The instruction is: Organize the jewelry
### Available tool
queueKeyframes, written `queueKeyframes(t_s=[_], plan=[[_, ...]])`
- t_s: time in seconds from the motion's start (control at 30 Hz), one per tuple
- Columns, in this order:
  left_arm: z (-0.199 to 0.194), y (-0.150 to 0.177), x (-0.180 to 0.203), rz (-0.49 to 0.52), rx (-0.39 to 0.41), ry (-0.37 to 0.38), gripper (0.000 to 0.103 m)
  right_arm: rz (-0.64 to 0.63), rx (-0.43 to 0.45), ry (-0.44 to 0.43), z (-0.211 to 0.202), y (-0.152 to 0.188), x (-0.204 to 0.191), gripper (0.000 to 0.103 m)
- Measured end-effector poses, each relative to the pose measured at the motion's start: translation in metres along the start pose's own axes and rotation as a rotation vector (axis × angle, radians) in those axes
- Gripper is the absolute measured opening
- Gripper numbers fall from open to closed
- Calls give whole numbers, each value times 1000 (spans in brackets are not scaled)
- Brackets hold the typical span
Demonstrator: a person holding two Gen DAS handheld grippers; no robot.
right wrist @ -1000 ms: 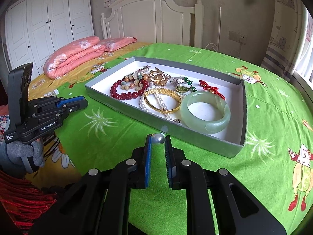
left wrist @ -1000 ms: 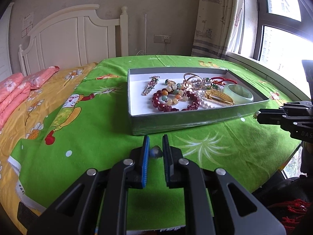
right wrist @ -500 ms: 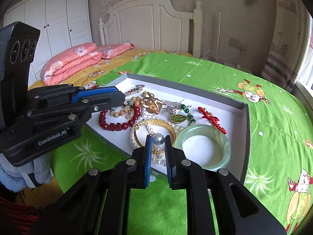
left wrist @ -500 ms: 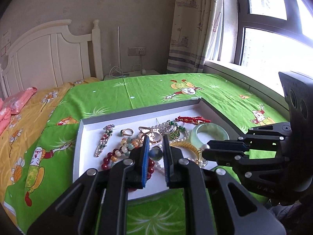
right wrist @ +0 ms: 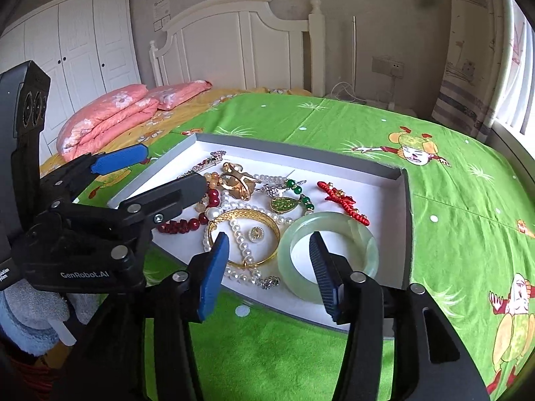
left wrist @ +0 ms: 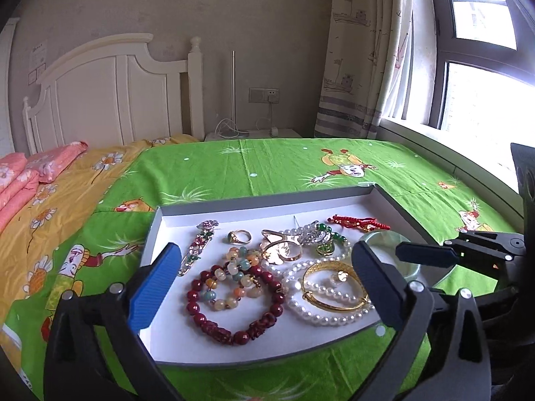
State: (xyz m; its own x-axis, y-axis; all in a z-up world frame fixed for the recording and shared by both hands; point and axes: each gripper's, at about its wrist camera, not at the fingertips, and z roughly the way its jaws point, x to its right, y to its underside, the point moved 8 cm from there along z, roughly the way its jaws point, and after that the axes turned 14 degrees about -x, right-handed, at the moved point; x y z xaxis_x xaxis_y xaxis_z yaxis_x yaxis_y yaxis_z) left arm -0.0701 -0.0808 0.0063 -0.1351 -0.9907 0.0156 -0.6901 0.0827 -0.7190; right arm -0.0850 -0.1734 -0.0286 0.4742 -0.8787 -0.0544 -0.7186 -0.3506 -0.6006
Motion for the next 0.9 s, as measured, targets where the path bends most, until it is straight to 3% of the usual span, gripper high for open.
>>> queueKeyframes(t_s=[0.13,0.2,0.37,0.53,0.9], plan=[[1,9,-13,-45,-8,-55,101,54,29,58,-6,2,9,82],[5,13,-18,-54,-36,-91,101,99,34,82,-7,3,19,85],[2,14,-16,-22,-21,-126,101,197,12,100,-3,3,40,86],[1,18,-20,-42,-25,-203,101,209,4,120,0,3,43,86],[2,20,-22,-45,-38,-161,101,202,8,132,1,4,42,86]])
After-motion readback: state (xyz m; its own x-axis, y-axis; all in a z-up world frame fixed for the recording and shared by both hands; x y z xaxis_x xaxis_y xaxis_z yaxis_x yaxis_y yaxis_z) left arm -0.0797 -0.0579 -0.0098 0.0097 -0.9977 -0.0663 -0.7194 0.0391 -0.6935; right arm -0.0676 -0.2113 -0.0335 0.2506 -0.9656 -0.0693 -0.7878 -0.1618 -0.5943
